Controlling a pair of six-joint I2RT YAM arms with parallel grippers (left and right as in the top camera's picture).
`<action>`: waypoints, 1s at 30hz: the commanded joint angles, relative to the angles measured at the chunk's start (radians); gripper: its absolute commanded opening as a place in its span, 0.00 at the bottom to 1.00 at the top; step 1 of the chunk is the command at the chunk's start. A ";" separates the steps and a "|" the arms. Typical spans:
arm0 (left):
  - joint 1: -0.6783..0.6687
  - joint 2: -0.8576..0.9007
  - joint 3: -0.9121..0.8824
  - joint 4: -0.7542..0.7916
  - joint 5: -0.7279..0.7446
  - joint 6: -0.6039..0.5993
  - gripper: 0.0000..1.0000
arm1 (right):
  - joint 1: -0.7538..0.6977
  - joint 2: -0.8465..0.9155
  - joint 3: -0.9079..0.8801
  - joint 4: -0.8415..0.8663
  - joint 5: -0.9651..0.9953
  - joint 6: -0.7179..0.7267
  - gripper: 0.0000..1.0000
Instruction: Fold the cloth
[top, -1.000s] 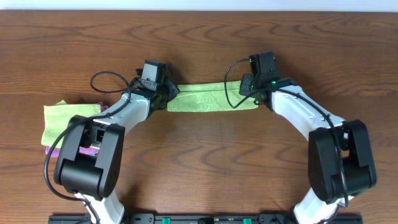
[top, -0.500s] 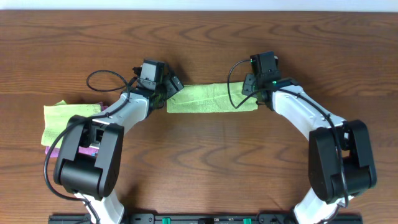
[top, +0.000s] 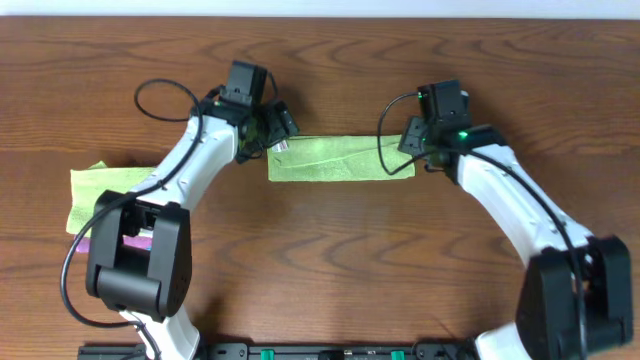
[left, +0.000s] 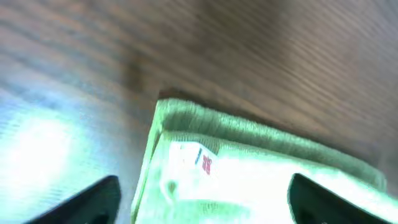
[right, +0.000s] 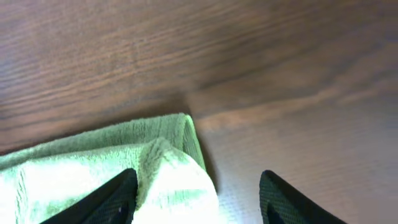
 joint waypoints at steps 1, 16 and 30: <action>0.004 0.012 0.068 -0.080 0.013 0.093 0.68 | -0.012 -0.029 0.015 -0.040 0.002 0.048 0.65; 0.003 0.012 0.098 -0.190 0.029 0.138 0.38 | -0.016 -0.032 0.015 -0.086 -0.016 0.080 0.69; 0.000 0.013 0.098 -0.161 0.026 0.217 0.06 | -0.122 -0.032 0.015 -0.153 -0.302 0.253 0.62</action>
